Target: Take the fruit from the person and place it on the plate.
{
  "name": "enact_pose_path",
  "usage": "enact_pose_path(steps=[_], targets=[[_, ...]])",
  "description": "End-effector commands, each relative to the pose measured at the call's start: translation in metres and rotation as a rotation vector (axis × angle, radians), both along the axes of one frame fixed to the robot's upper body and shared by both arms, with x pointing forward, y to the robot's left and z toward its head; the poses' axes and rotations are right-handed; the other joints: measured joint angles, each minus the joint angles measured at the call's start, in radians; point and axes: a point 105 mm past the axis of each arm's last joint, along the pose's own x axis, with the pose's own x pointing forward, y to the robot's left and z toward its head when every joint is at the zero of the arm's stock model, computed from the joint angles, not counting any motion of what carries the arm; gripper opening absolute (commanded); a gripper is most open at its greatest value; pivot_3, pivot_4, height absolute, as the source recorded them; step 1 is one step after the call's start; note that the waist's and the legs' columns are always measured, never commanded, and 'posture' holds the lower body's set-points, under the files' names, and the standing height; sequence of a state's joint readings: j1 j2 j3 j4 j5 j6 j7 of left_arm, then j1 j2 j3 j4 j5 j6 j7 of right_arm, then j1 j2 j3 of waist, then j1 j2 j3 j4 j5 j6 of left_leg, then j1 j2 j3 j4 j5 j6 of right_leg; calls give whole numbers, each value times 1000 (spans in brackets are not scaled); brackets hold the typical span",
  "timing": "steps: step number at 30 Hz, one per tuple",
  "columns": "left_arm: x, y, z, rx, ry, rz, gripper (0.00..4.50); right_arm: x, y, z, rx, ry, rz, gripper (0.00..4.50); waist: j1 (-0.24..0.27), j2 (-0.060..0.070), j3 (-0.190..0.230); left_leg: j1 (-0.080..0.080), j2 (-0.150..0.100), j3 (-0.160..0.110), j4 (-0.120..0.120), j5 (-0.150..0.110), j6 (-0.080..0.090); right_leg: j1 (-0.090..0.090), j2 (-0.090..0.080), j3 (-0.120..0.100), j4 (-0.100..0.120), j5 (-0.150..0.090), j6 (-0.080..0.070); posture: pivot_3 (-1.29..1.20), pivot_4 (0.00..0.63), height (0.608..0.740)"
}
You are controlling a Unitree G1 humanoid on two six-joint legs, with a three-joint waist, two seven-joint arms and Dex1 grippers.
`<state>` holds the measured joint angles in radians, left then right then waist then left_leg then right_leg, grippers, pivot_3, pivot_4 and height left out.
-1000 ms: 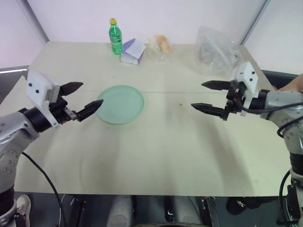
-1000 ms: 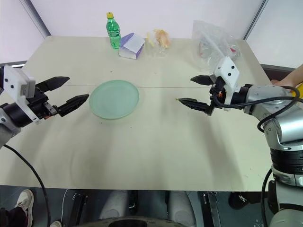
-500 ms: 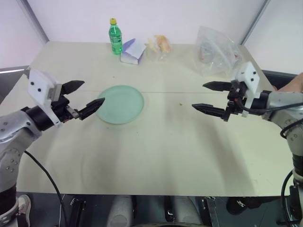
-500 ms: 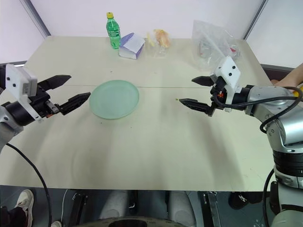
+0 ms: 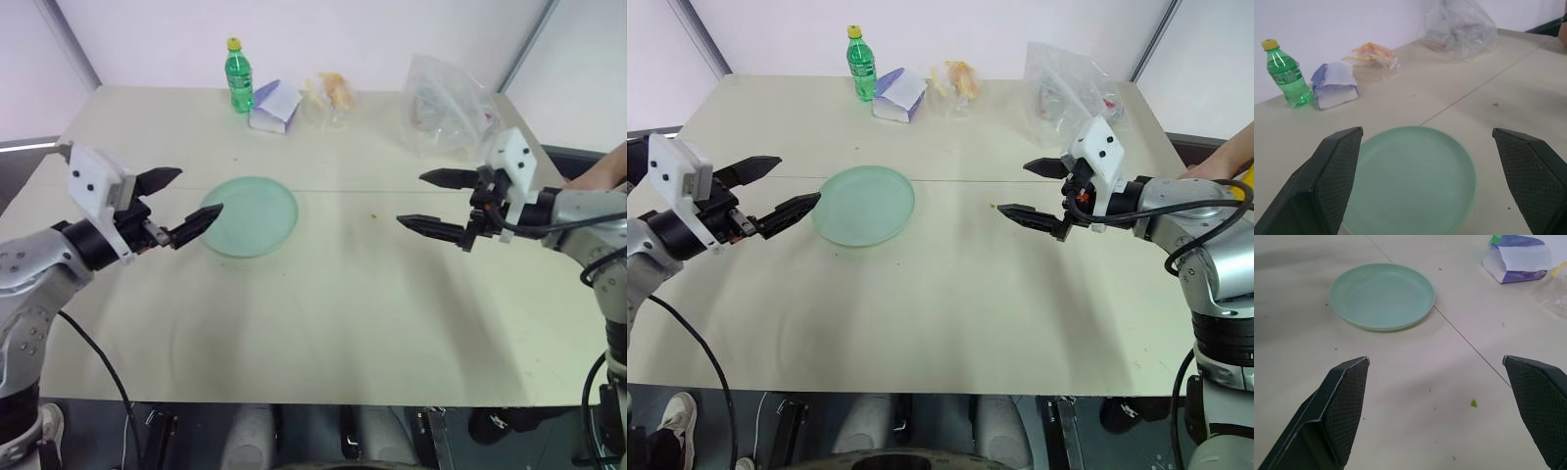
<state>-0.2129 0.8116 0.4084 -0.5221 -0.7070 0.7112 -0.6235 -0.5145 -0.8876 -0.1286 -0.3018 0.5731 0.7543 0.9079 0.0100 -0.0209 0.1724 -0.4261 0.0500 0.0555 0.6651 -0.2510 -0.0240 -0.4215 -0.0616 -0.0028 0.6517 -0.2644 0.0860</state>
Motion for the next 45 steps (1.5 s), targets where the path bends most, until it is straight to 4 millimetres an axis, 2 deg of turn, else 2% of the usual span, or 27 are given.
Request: enact_pose_path(steps=[1,35,41,45], targets=[[-1,-4,11,10,-56,-10,4444,-4,0,16,-3,-69,6,4500,0,0,0,0,0,0,0,0,0,0,0,0,0,0,0,0,150,731],[1,-8,13,8,-66,-22,4444,-3,-2,11,6,-70,27,4500,0,0,0,0,0,0,0,0,0,0,0,0,0,0,0,0,150,731],[9,-9,31,-68,-163,26,4444,0,1,14,13,-94,32,4500,1,0,0,0,0,0,0,0,0,0,0,0,0,0,0,0,150,731],[22,-19,56,-222,-266,52,4444,10,10,34,104,-162,8,4500,1,0,0,0,0,0,1,0,0,1,1,0,0,0,0,0,150,731]])
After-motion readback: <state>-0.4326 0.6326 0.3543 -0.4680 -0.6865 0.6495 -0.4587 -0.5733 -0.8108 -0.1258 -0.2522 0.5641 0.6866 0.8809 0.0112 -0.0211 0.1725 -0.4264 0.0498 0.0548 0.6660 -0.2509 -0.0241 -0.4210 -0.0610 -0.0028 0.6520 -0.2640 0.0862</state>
